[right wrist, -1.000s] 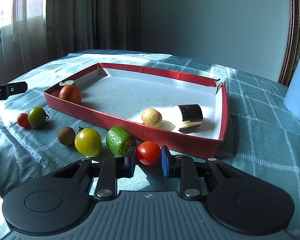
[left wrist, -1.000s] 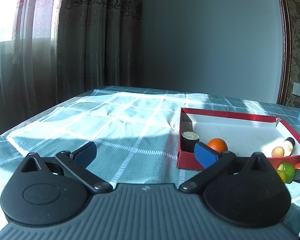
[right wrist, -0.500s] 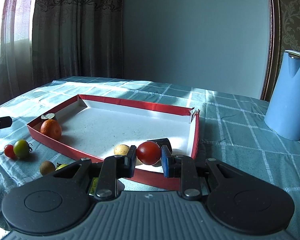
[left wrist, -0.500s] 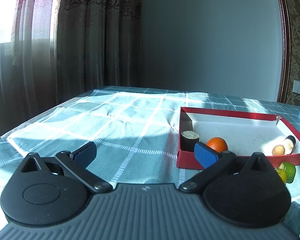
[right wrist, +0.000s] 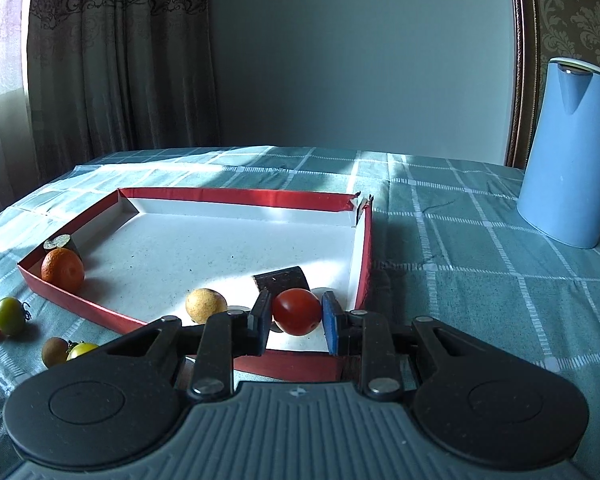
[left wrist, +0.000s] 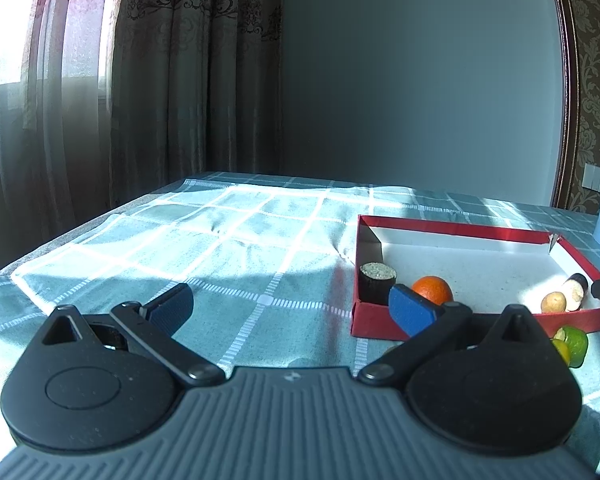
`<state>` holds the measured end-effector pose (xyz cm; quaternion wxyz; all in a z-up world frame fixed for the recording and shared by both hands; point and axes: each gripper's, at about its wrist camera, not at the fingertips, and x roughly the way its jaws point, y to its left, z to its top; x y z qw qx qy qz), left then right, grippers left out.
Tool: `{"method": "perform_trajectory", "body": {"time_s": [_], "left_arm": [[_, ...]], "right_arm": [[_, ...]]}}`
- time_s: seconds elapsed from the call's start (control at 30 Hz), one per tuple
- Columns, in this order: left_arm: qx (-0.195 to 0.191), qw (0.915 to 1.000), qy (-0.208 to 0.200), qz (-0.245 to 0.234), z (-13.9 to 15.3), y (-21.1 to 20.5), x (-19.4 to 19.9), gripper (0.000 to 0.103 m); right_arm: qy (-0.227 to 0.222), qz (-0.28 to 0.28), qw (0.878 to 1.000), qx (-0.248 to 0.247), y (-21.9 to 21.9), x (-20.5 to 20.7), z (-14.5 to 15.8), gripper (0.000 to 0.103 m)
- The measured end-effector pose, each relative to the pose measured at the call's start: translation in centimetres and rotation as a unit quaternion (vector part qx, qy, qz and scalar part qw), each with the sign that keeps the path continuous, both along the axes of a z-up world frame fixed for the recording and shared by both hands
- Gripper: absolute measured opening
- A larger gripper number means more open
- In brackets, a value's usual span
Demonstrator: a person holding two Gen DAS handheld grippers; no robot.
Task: Organize fruits
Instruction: 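Close the right gripper on the cherry tomato, drop it into the tray, then close the left gripper on the other red cherry tomato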
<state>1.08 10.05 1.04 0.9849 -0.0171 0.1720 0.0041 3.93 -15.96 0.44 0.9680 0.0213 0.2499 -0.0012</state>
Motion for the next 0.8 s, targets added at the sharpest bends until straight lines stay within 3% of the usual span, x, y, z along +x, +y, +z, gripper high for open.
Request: {"method": "perform_trajectory", "body": {"time_s": [0.03, 0.1, 0.17, 0.43, 0.57, 0.8], "left_arm": [[-0.001, 1.0000, 0.001, 0.000, 0.0, 0.0, 0.0, 0.103], [-0.002, 1.0000, 0.002, 0.001, 0.0, 0.0, 0.0, 0.103], [-0.003, 1.0000, 0.004, 0.001, 0.0, 0.0, 0.1, 0.103], [-0.010, 0.9998, 0.013, -0.014, 0.1, 0.3, -0.1, 0.103], [0.011, 0.9983, 0.016, -0.055, 0.0, -0.3, -1.1, 0.102], [0.073, 0.9906, 0.036, -0.110, -0.6, -2.1, -2.0, 0.081]], "right_arm": [[-0.001, 0.003, 1.000, 0.002, 0.0, 0.0, 0.1, 0.028], [0.004, 0.004, 1.000, 0.001, 0.0, 0.1, 0.0, 0.049], [0.001, 0.007, 1.000, 0.004, 0.0, 0.1, -0.1, 0.060], [-0.033, -0.004, 0.999, 0.018, -0.8, -2.1, 1.1, 0.061], [-0.041, 0.000, 0.999, 0.025, -1.3, -3.5, 1.1, 0.061], [-0.032, 0.001, 0.999, 0.031, -1.6, -4.0, 0.2, 0.061]]}}
